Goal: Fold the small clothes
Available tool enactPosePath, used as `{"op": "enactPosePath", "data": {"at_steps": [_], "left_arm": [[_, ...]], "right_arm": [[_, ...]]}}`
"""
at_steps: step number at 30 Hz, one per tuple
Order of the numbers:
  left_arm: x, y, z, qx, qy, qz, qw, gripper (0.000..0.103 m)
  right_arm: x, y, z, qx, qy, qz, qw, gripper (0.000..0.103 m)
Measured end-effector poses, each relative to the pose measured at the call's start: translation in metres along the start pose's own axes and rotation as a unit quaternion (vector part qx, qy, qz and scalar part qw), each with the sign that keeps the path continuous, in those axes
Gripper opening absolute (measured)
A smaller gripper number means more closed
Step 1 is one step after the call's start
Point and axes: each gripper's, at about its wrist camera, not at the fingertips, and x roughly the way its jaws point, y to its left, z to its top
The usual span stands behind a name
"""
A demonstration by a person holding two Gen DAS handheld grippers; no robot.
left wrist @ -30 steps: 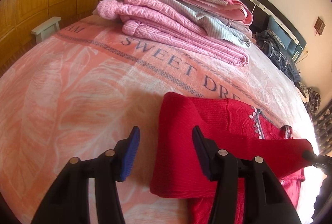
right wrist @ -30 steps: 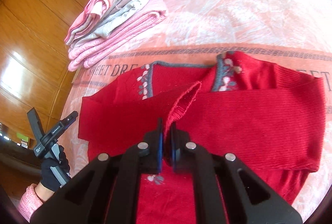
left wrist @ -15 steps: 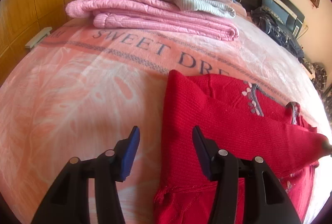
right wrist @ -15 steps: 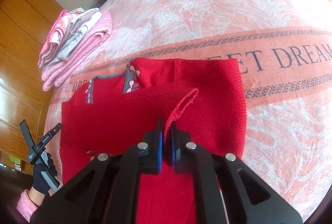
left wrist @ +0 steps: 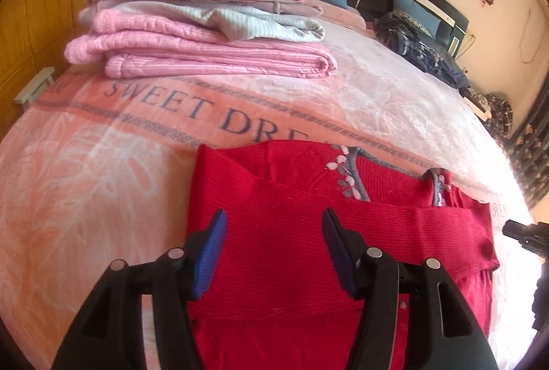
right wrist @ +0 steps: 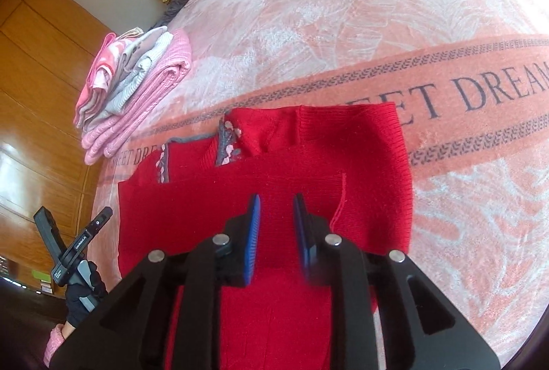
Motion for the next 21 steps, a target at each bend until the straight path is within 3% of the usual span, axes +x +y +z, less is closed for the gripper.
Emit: {"op": "enactPosePath", "data": {"at_steps": [7, 9, 13, 16, 21], "left_arm": [[0.034, 0.004, -0.019, -0.009, 0.06, 0.004, 0.9981, 0.058], [0.042, 0.012, -0.024, -0.021, 0.074, -0.003, 0.997, 0.058], [0.041, 0.01, -0.025, 0.001, 0.072, -0.001, 0.9974, 0.058], [0.034, 0.011, -0.025, -0.01, 0.066, -0.006, 0.9977, 0.058], [0.015, 0.009, -0.021, 0.008, 0.044, 0.004, 0.999, 0.059]], "right_arm": [[0.029, -0.008, -0.011, -0.006, 0.036, -0.048, 0.998, 0.029], [0.038, -0.019, -0.015, 0.002, 0.048, -0.06, 0.997, 0.025], [0.038, -0.022, -0.018, 0.004, 0.045, -0.051, 0.998, 0.025], [0.029, -0.016, -0.017, -0.003, 0.034, -0.049, 0.998, 0.033], [0.021, -0.009, -0.02, -0.002, 0.031, -0.031, 0.999, 0.033]]}}
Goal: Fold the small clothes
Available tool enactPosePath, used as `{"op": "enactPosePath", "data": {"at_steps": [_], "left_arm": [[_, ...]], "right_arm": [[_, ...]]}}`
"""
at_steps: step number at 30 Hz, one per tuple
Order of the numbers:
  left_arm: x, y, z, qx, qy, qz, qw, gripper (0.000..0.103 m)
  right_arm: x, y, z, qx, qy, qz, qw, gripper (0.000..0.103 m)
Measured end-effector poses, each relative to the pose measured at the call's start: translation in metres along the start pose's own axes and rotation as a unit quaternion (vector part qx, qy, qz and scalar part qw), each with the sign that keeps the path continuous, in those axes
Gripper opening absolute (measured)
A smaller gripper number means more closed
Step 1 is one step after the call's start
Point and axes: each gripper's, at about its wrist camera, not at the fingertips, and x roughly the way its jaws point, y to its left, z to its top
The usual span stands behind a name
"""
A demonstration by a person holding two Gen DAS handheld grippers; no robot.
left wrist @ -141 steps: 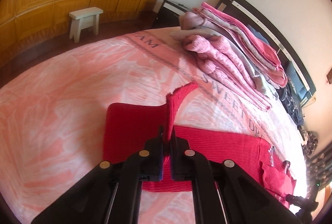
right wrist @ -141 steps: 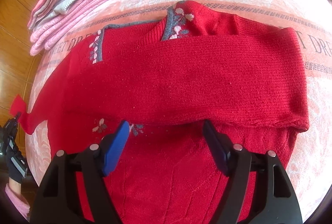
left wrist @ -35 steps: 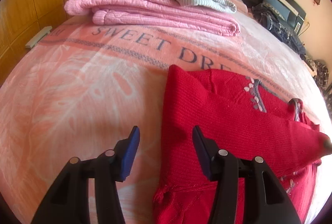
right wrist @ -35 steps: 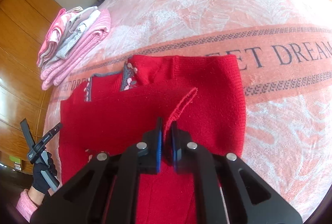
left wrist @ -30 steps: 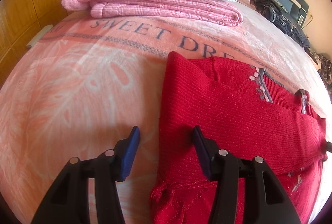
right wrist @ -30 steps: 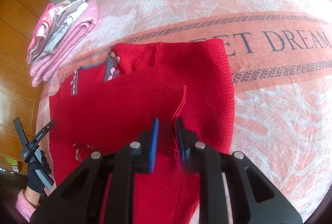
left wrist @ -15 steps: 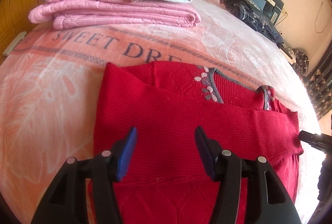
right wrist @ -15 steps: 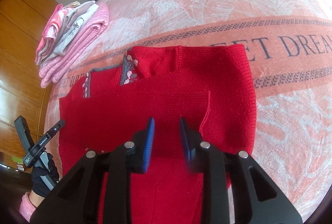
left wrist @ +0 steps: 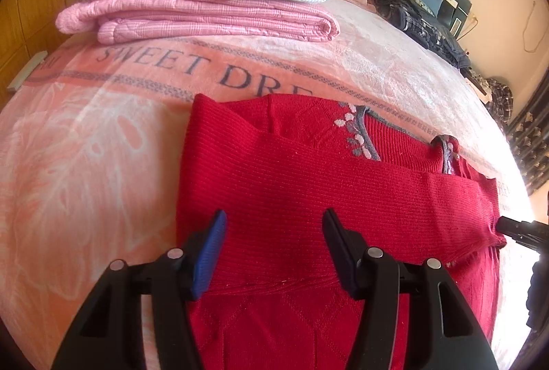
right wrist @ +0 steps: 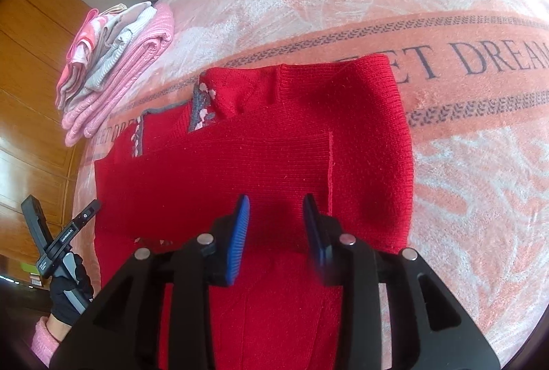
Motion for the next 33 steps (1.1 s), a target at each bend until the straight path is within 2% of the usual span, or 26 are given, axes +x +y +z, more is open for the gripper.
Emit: {"op": "enactPosePath", "data": {"at_steps": [2, 4, 6, 10, 14, 17, 23, 27, 30, 33], "left_arm": [[0.0, -0.002, -0.001, 0.012, 0.003, 0.0, 0.9999, 0.061], [0.007, -0.002, -0.004, 0.015, 0.019, 0.003, 0.9997, 0.062], [0.018, 0.002, -0.008, 0.008, 0.037, 0.005, 0.9993, 0.062], [0.019, -0.001, -0.01, 0.026, 0.033, 0.01, 0.999, 0.063], [0.006, 0.003, -0.009, -0.002, 0.037, -0.003, 0.9993, 0.063], [-0.017, 0.008, -0.013, -0.009, 0.036, -0.007, 0.9993, 0.063], [-0.068, 0.028, -0.044, -0.009, 0.068, 0.004, 0.9976, 0.063], [-0.101, 0.041, -0.079, -0.017, 0.103, 0.003, 0.9945, 0.065], [-0.12, 0.051, -0.11, -0.033, 0.137, 0.002, 0.9899, 0.067], [-0.138, 0.056, -0.144, -0.041, 0.164, -0.009, 0.9855, 0.068]], "right_arm": [[0.003, 0.003, -0.002, -0.003, 0.007, 0.0, 1.0, 0.033], [0.014, 0.001, -0.005, -0.001, 0.026, -0.021, 0.999, 0.031], [0.02, -0.003, -0.009, 0.001, 0.027, -0.02, 0.999, 0.031], [0.019, -0.001, -0.01, -0.007, 0.025, -0.021, 0.999, 0.031], [0.003, -0.001, -0.012, 0.003, 0.017, -0.007, 1.0, 0.035], [-0.019, 0.003, -0.022, -0.008, 0.014, -0.003, 1.0, 0.036], [-0.056, 0.003, -0.067, -0.009, 0.037, -0.002, 0.999, 0.039], [-0.082, 0.01, -0.109, -0.023, 0.06, -0.001, 0.998, 0.041], [-0.105, 0.015, -0.145, -0.025, 0.074, 0.006, 0.997, 0.05], [-0.122, 0.018, -0.179, -0.03, 0.086, 0.014, 0.996, 0.05]]}}
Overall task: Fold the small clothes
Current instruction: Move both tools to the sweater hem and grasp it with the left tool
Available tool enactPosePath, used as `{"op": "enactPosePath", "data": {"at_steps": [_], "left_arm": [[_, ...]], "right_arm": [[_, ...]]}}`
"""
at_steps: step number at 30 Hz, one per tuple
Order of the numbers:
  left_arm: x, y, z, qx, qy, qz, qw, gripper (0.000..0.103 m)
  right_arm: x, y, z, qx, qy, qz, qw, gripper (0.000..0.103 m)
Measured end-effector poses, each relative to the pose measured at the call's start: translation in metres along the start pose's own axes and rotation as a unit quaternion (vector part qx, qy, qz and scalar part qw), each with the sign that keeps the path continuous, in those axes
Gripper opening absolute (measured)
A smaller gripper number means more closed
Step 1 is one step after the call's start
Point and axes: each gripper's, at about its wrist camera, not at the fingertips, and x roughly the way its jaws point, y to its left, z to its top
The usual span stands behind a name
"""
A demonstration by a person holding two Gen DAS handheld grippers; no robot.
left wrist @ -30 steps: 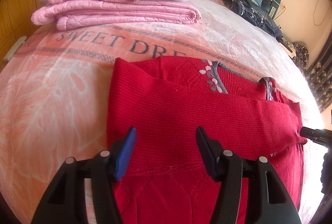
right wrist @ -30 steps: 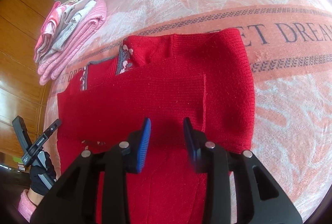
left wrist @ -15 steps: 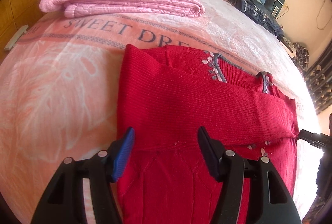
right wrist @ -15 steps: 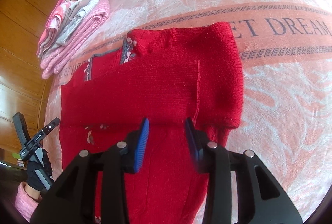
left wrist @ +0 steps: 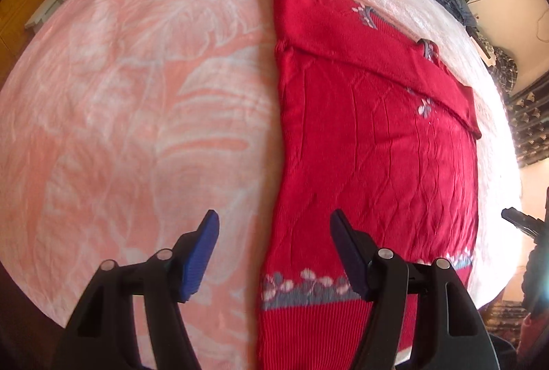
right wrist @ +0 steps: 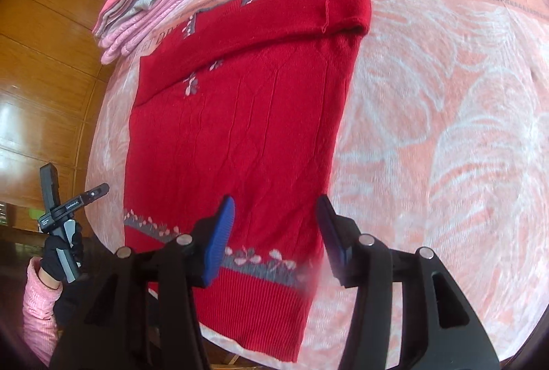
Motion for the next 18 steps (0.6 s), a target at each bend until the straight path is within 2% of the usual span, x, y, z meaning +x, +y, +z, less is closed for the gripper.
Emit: {"op": "enactPosePath", "data": {"at_steps": [3, 9, 14, 18], "left_arm": [[-0.003, 0.002, -0.032, 0.007, 0.019, -0.012, 0.9997, 0.068], [0.002, 0.006, -0.075, -0.002, 0.052, -0.043, 0.9977, 0.068], [0.015, 0.003, -0.106, -0.01, 0.094, -0.076, 0.9926, 0.068], [0.02, 0.001, -0.123, 0.003, 0.099, -0.072, 0.9925, 0.068]], "right_arm": [[-0.005, 0.002, -0.036, -0.009, 0.013, -0.004, 1.0, 0.054], [0.0, -0.009, -0.091, 0.009, 0.041, 0.002, 0.999, 0.054], [0.005, -0.012, -0.109, 0.02, 0.054, 0.006, 0.998, 0.056], [0.011, -0.01, -0.114, 0.01, 0.063, -0.004, 0.998, 0.056]]}}
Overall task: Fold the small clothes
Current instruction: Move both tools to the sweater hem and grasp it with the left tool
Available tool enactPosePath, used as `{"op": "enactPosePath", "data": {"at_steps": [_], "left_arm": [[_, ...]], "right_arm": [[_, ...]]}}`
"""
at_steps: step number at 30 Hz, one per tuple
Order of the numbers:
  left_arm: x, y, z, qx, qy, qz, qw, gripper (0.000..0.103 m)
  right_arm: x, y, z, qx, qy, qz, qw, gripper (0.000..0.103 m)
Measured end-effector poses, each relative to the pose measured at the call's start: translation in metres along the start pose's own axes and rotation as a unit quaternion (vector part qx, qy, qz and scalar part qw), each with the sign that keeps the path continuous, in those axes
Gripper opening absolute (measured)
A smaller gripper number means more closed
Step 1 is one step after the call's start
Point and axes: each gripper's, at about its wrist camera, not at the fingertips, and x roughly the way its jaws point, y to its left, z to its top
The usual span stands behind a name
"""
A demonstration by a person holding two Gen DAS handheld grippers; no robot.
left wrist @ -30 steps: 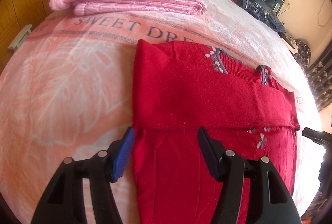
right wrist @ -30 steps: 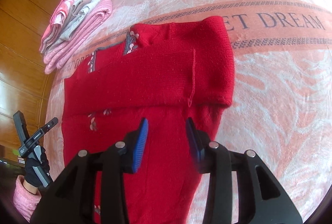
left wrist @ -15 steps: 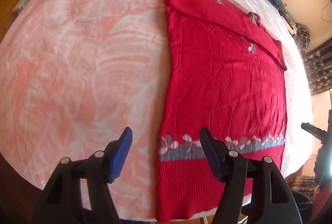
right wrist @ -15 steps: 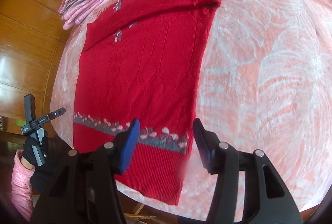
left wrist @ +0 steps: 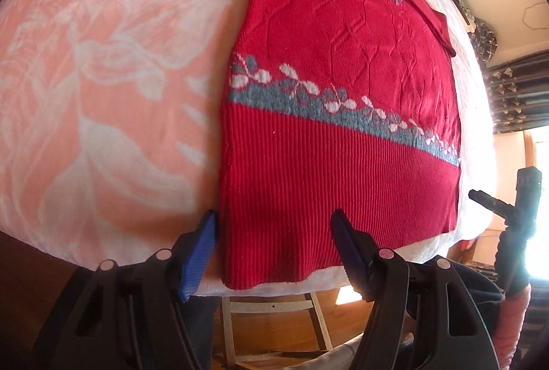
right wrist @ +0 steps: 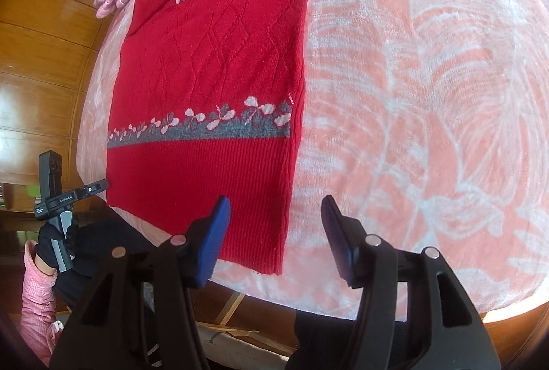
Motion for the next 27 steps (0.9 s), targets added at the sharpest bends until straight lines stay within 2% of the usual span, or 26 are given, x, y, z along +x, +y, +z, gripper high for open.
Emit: {"op": "enactPosePath", "data": {"at_steps": [10, 15, 18, 21, 23, 24, 26, 27], "left_arm": [[-0.002, 0.005, -0.002, -0.009, -0.003, -0.033, 0.9994, 0.066], [0.0, 0.004, -0.002, -0.009, -0.003, -0.035, 0.9993, 0.061], [0.002, 0.001, -0.002, -0.006, 0.001, -0.05, 0.9988, 0.055], [0.005, -0.003, -0.003, 0.004, 0.008, -0.058, 0.9983, 0.05], [0.006, -0.006, -0.003, 0.009, 0.011, -0.06, 0.9981, 0.044], [0.007, -0.006, -0.003, 0.01, 0.013, -0.062, 0.9979, 0.043], [0.008, -0.007, -0.003, 0.009, 0.014, -0.062, 0.9979, 0.041], [0.009, -0.007, -0.003, 0.008, 0.015, -0.06, 0.998, 0.04]], "right_arm": [[0.018, -0.002, -0.001, -0.004, 0.025, -0.011, 1.0, 0.056], [0.027, -0.004, -0.004, -0.005, 0.039, -0.007, 0.999, 0.056], [0.029, -0.001, -0.004, -0.014, 0.046, 0.001, 0.999, 0.056], [0.033, 0.0, -0.005, -0.024, 0.061, 0.003, 0.998, 0.05], [0.035, 0.003, -0.007, -0.032, 0.067, 0.024, 0.997, 0.043], [0.037, 0.005, -0.009, -0.037, 0.074, 0.033, 0.996, 0.034], [0.043, 0.012, -0.011, -0.052, 0.078, 0.022, 0.995, 0.028], [0.045, 0.013, -0.011, -0.058, 0.078, 0.014, 0.995, 0.018]]}}
